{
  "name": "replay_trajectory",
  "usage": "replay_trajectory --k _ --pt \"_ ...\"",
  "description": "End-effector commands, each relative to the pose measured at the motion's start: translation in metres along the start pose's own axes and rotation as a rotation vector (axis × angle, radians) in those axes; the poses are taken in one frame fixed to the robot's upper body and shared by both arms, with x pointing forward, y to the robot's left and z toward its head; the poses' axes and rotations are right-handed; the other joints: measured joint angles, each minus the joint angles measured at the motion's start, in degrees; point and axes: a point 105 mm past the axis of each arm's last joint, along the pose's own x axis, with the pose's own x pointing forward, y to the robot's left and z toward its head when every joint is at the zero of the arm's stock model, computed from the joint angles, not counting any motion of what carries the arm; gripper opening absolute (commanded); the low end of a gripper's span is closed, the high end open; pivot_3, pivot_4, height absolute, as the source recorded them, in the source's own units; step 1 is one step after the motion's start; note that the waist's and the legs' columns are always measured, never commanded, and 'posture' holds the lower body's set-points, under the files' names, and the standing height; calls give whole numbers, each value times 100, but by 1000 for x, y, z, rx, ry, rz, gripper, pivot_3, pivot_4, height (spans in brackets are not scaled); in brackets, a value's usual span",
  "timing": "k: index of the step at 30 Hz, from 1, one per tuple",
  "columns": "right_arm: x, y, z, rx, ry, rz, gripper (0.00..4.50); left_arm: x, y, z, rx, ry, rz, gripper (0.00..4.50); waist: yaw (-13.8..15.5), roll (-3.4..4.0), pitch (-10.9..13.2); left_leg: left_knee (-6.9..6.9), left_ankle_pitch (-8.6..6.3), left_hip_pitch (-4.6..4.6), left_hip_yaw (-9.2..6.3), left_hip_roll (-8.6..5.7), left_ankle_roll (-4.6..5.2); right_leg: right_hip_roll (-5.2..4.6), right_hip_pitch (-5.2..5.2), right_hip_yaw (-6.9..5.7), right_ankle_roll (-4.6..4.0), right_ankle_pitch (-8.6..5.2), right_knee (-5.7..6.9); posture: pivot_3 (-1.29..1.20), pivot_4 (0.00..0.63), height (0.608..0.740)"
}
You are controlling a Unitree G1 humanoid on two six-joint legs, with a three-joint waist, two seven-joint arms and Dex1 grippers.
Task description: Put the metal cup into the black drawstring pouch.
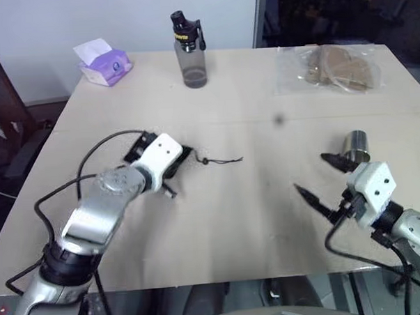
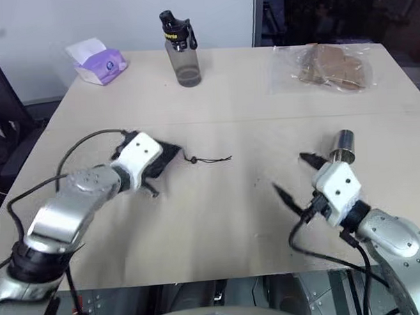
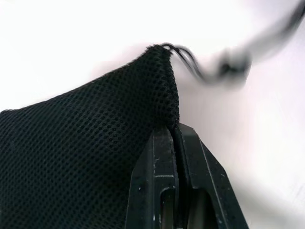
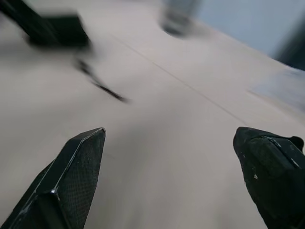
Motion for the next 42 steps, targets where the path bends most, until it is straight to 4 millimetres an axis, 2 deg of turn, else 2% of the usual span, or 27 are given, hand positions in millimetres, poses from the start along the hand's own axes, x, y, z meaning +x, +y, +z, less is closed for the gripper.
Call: replay_trajectory --k 1,3,6,10,14,17,20,23,24,25,28,32,34,36,38,40,42 --pt "-4 -34 -16 -76 140 -168 4500 1 -5 30 -9 -148 -141 67 -22 0 0 0 0 0 3 -1 0 0 0 3 1 1 0 0 150 740" --pt "-5 -49 -27 -93 206 -221 4500 7 -8 39 -37 -175 -198 67 -25 0 0 -1 0 -1 8 -4 1 0 -1 9 14 8 -1 0 150 740" --pt "-4 -64 -37 -113 274 -284 4500 17 -11 46 12 -182 -222 67 -40 0 0 1 1 0 10 -7 3 5 0 10 24 14 0 0 150 740" --pt "5 -85 -55 -169 367 -347 4500 34 -23 61 63 -206 -277 67 -38 0 0 1 1 7 33 -10 4 10 1 19 24 14 8 0 150 740" --pt "16 -103 -69 -180 398 -413 4500 43 -27 72 63 -232 -304 67 -53 -1 1 1 1 10 58 -7 4 13 -1 29 26 14 10 0 150 740" --pt "21 -110 -77 -195 412 -440 3654 45 -28 75 57 -234 -314 0 -68 0 1 0 1 9 64 -2 4 17 -6 34 26 14 14 0 150 740" --pt "25 -113 -84 -185 425 -449 2124 45 -31 79 41 -241 -339 0 -75 1 2 0 1 9 65 3 4 21 -7 35 26 15 14 0 150 740" --pt "29 -117 -83 -180 402 -463 618 45 -34 85 7 -248 -364 0 -84 1 2 1 1 8 65 3 4 21 -7 35 27 15 15 0 150 740" --pt "31 -117 -83 -175 392 -467 221 46 -34 87 -13 -249 -373 0 -88 1 2 1 1 8 65 3 5 20 -7 37 27 15 16 0 150 740" --pt "32 -116 -83 -170 386 -468 90 46 -35 88 -28 -249 -381 0 -89 1 2 3 1 10 64 2 5 20 -7 39 27 15 18 0 150 740" --pt "35 -112 -78 -163 358 -457 90 46 -37 90 -59 -242 -406 0 -106 1 2 3 1 9 64 2 5 20 -7 37 27 15 20 0 150 740" --pt "39 -92 -52 -98 218 -372 90 48 -42 90 -86 -221 -442 0 -162 1 2 2 1 12 55 3 5 21 -8 39 28 15 29 0 150 740" --pt "40 -66 -27 4 98 -265 90 51 -44 88 -115 -196 -468 0 -174 1 2 1 1 13 47 4 5 22 -10 38 28 15 34 0 150 740" --pt "38 -28 -6 41 17 -95 90 53 -52 86 -179 -193 -541 0 -174 4 2 2 1 21 43 7 5 25 -7 45 28 15 35 0 150 740" --pt "34 -5 -1 55 2 3 90 53 -56 80 -146 -179 -563 0 -178 4 1 1 1 22 36 7 5 26 -6 41 29 14 37 0 150 740" --pt "31 6 -2 62 15 40 90 55 -57 70 -61 -151 -552 0 -184 4 2 0 1 21 30 8 5 30 -6 38 29 14 37 0 150 740" --pt "28 12 -1 69 19 57 0 56 -58 61 6 -131 -543 572 -187 4 2 0 0 24 37 8 5 28 -6 46 29 14 37 0 150 740"
